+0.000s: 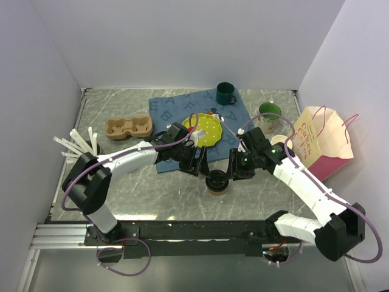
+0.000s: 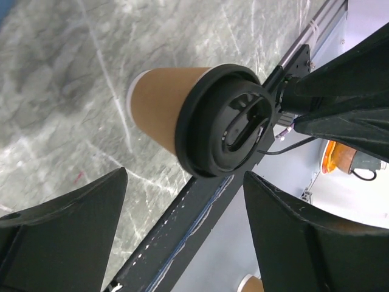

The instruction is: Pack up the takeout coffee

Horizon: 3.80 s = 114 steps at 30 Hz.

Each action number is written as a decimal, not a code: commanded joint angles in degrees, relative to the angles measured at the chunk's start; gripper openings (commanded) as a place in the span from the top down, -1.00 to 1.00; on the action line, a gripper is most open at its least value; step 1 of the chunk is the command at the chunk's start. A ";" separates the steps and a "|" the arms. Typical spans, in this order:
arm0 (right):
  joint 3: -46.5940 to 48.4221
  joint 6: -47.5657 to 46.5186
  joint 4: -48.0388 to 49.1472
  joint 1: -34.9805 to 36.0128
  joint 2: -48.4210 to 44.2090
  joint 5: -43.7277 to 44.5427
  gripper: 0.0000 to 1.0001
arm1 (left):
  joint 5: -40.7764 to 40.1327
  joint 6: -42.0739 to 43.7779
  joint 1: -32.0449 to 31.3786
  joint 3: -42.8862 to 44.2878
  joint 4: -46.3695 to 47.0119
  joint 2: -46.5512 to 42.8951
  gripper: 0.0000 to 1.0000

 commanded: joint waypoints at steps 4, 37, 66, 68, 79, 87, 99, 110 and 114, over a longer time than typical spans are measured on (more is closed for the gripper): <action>-2.02 -0.77 1.78 -0.98 -3.77 -1.06 0.04 | 1.41 0.70 -2.47 1.66 5.25 2.17 -0.67; -8.00 -1.29 10.21 -7.66 0.35 -5.81 0.23 | -0.79 1.22 -3.26 0.70 5.78 7.19 -0.42; -5.11 -1.64 9.25 -8.36 -0.62 -1.94 0.42 | -6.15 3.24 -3.00 -1.94 2.70 7.63 -0.34; -4.40 -3.31 9.52 -8.45 0.52 -2.03 0.41 | -5.63 3.59 -3.00 -2.03 2.52 7.89 -0.34; -3.96 -9.91 13.91 -9.42 6.68 -10.89 0.39 | -5.36 5.88 -2.83 0.34 -0.03 9.91 -0.34; -4.84 -11.13 16.55 -9.68 7.82 -16.09 0.38 | -5.45 6.23 -2.83 1.13 -1.25 10.88 -0.33; -11.51 -9.65 19.79 -10.82 12.57 -11.53 0.47 | -6.85 6.23 -2.74 0.35 -1.35 11.41 -0.32; -10.49 -7.97 18.40 -11.53 12.66 -9.32 0.50 | -7.47 3.42 -2.65 -4.23 1.91 9.30 -0.32; -2.92 -7.45 13.04 -11.53 11.61 -8.88 0.44 | -5.89 2.81 -2.21 -3.44 1.64 8.86 -0.33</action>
